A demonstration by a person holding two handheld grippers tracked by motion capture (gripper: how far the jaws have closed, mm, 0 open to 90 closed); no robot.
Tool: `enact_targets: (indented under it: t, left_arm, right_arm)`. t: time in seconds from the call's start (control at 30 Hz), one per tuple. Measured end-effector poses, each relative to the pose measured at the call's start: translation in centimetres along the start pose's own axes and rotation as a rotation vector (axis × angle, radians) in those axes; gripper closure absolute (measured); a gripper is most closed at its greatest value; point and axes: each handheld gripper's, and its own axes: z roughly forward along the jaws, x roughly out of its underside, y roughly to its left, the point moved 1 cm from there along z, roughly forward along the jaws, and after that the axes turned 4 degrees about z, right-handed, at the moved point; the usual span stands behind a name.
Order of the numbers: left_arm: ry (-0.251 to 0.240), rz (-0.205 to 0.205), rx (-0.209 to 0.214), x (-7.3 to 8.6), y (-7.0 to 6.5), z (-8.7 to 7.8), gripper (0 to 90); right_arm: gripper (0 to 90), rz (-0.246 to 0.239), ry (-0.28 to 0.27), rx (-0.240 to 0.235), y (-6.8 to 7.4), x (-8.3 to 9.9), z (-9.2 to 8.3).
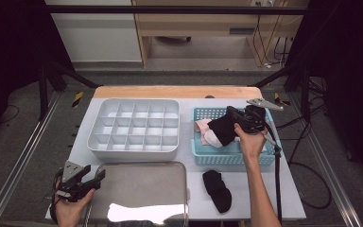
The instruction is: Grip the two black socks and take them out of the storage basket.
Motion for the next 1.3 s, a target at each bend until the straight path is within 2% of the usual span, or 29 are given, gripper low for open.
enact_targets:
  t: [0.53, 0.83, 0.93, 1.3]
  left_arm:
    - [-0.003, 0.004, 0.0, 0.0, -0.1, 0.0, 38.1]
    - [-0.004, 0.004, 0.002, -0.1, -0.2, 0.1, 38.1]
    - [-0.004, 0.008, 0.001, -0.1, -0.3, 0.1, 38.1]
    - [-0.005, 0.003, 0.004, -0.1, -0.3, 0.1, 38.1]
  right_arm:
    - [86.4, -0.049, -0.096, -0.058, 1.9, -2.7, -4.0]
    - [86.4, -0.086, -0.126, -0.094, 3.1, -2.8, -6.2]
    - [86.4, -0.101, -0.137, -0.117, 3.8, -2.8, -7.5]
    - [86.5, -0.142, -0.159, -0.172, 5.7, -2.0, -10.9]
